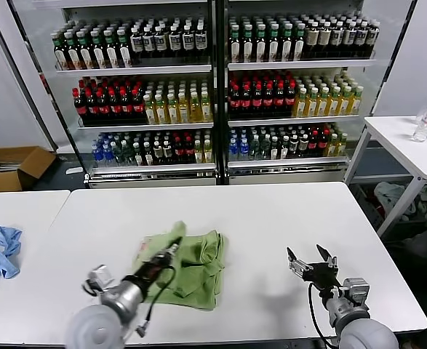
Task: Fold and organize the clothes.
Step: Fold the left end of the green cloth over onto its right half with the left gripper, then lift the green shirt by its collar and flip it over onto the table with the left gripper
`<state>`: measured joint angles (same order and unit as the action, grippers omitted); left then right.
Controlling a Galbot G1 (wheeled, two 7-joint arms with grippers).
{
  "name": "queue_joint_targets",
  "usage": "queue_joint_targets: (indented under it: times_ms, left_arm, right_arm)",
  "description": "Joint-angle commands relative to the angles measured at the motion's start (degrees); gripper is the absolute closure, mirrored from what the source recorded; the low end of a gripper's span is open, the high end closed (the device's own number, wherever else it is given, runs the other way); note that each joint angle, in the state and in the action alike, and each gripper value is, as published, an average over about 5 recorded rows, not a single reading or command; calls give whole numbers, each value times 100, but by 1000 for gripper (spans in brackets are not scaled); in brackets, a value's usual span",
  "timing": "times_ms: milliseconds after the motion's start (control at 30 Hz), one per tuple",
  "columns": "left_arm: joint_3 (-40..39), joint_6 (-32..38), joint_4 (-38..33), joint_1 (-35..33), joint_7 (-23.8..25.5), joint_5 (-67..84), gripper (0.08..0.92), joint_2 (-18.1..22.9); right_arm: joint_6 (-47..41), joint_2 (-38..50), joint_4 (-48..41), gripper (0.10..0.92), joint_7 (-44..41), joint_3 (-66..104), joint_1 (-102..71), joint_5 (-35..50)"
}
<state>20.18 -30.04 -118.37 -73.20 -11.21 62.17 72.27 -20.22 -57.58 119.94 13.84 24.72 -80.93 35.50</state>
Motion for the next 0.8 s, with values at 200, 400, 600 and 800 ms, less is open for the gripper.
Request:
queue_joint_targets:
  times_ms: [200, 400, 600, 800]
  left_arm:
    - [-729, -144, -142, 259, 807, -1687, 655, 23]
    - [347, 151, 175, -137, 1061, -2351, 482, -273]
    - [937, 474, 876, -181, 633, -3455, 308, -503]
    - [900, 398, 1459, -205, 503, -3443, 187, -567]
  right_arm:
    - [62, 0, -32, 203, -33, 0, 19, 5]
    - [101, -23, -42, 203, -58, 12, 8, 14]
    - [114, -45, -54, 203, -64, 10, -1, 6]
    - [154, -68, -76, 203, -96, -12, 7, -3]
